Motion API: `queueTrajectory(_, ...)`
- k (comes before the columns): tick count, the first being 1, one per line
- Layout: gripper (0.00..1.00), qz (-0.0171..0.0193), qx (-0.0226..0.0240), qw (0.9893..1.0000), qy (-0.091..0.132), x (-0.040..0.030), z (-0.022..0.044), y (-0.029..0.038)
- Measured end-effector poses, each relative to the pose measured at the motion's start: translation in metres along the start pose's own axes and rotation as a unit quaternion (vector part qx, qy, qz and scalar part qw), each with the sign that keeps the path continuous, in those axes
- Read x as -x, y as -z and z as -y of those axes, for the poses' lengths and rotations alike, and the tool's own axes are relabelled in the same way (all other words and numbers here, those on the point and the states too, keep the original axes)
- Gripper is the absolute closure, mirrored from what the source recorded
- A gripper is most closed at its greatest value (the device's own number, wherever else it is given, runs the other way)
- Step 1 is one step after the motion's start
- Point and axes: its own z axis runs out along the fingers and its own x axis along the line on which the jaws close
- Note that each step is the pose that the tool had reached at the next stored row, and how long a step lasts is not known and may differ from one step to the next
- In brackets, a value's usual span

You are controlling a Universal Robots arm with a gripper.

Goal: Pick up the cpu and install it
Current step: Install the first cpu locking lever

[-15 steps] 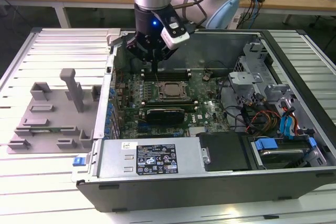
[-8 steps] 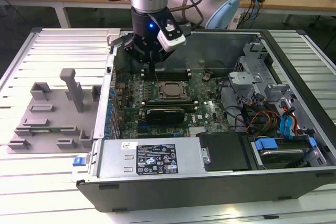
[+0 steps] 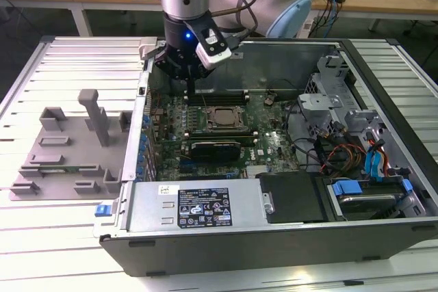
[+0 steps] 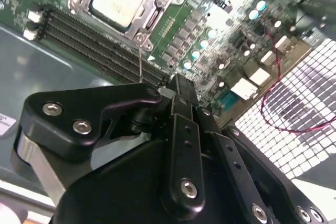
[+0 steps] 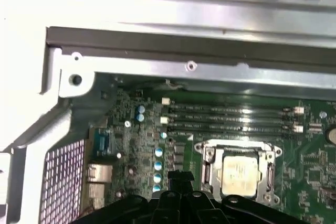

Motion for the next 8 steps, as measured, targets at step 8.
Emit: queueTrajectory(8,0.89,0.0002,0.0042,1.0000,0.000,-0.0003,0.0005,-0.0079)
